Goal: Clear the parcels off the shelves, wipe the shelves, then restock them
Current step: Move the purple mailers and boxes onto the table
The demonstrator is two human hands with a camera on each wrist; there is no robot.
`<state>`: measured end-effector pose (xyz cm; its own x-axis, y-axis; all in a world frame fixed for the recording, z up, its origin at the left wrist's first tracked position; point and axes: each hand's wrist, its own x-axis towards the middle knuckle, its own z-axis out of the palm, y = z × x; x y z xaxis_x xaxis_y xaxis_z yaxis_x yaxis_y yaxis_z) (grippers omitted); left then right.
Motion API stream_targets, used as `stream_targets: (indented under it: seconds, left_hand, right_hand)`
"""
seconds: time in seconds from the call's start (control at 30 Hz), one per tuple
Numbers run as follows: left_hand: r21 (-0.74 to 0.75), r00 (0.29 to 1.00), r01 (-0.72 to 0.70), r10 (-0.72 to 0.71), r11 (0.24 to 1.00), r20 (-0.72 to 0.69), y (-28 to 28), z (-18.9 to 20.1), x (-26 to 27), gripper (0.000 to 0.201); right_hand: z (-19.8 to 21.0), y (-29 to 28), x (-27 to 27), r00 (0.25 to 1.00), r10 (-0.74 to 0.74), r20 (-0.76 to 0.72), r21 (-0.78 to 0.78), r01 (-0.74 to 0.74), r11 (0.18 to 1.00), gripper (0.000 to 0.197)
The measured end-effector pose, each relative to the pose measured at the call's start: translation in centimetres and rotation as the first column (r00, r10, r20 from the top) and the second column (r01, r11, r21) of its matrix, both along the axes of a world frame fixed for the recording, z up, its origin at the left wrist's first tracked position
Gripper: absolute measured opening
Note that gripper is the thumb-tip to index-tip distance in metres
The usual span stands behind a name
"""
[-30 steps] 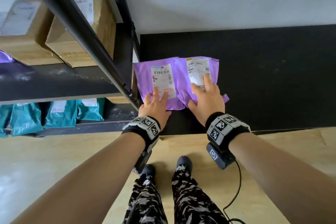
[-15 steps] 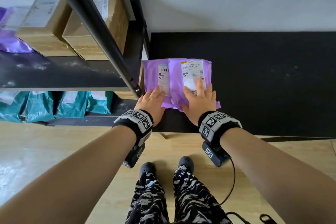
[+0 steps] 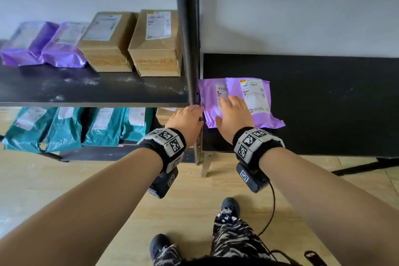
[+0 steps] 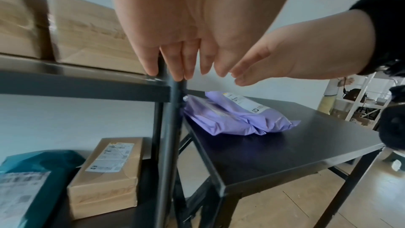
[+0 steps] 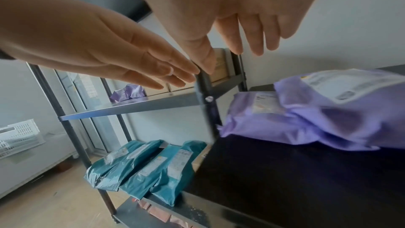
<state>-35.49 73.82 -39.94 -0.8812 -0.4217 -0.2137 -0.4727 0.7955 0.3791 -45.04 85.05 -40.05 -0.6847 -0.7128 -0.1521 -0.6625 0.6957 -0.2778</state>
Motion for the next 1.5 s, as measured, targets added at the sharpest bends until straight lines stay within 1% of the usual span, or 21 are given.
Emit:
stream_targets:
  seconds: [0.07,0.17,0.23,0.3,0.43,0.63,0.87,1.0,1.1,1.17,1.23,1.37,1.43,1.5]
  left_hand:
    - [0.001,1.000,0.001,-0.001,1.000,-0.017,-1.8,0.9,3.1,0.045]
    - [-0.028,0.999,-0.036,0.036,0.999,-0.024,-5.4,1.8,7.8,0.046]
    - [-0.038,0.996,-0.071,0.070,0.997,-0.050,-7.9,2.5,10.7,0.044]
    - [-0.050,0.993,-0.098,0.095,0.994,-0.068,-10.4,3.3,13.3,0.048]
    - [-0.080,0.982,-0.169,0.161,0.982,-0.098,-15.0,4.7,17.4,0.050]
    - [-0.101,0.956,-0.274,0.260,0.956,-0.133,-22.5,5.9,19.4,0.050]
    - [-0.170,0.918,-0.396,0.382,0.902,-0.107,-31.6,7.0,20.4,0.052]
    - [-0.185,0.894,-0.449,0.439,0.874,-0.096,-36.3,6.8,20.8,0.052]
    - [-0.192,0.878,-0.479,0.474,0.857,-0.074,-39.6,6.5,20.6,0.052]
    - [-0.194,0.876,-0.480,0.477,0.856,-0.068,-42.0,6.4,20.2,0.056]
    - [-0.191,0.876,-0.480,0.478,0.856,-0.061,-44.7,6.0,19.6,0.061]
    - [-0.235,0.907,-0.412,0.421,0.881,-0.013,-49.6,4.7,18.1,0.066]
    - [-0.251,0.918,-0.380,0.396,0.890,0.014,-51.8,3.9,17.4,0.071]
    - [-0.234,0.923,-0.363,0.383,0.902,0.044,-53.6,3.0,16.4,0.079]
  right_hand:
    - [0.6,-1.7,3.2,1.000,-0.005,-0.006,-0.025,0.005,1.000,0.049]
    - [1.2,-4.9,8.0,1.000,0.008,-0.019,-0.085,-0.009,0.996,0.045]
    - [1.7,-7.3,10.9,0.999,0.030,-0.040,-0.123,-0.035,0.992,0.046]
    - [2.4,-9.7,13.4,0.996,0.067,-0.052,-0.147,-0.074,0.986,0.049]
    - [3.8,-14.7,16.8,0.989,0.136,-0.057,-0.144,-0.143,0.979,0.053]
    - [5.6,-22.3,18.0,0.975,0.210,-0.071,-0.169,-0.219,0.961,0.054]
    - [5.5,-33.0,16.9,0.963,0.268,-0.031,-0.267,-0.267,0.926,0.048]
    - [5.1,-38.0,16.9,0.948,0.318,-0.026,-0.246,-0.315,0.917,0.046]
    - [4.7,-41.4,16.7,0.960,0.280,-0.001,-0.254,-0.271,0.928,0.047]
    - [4.4,-43.7,16.7,0.970,0.242,0.028,-0.250,-0.227,0.941,0.048]
    - [3.9,-46.1,16.5,0.982,0.188,0.024,-0.236,-0.178,0.955,0.050]
    - [2.8,-50.2,16.2,1.000,-0.005,0.015,-0.132,0.007,0.991,0.055]
    - [2.2,-51.8,16.0,0.995,-0.084,0.050,-0.068,0.087,0.994,0.062]
    - [1.7,-53.2,15.9,0.983,-0.157,0.091,-0.032,0.160,0.987,0.066]
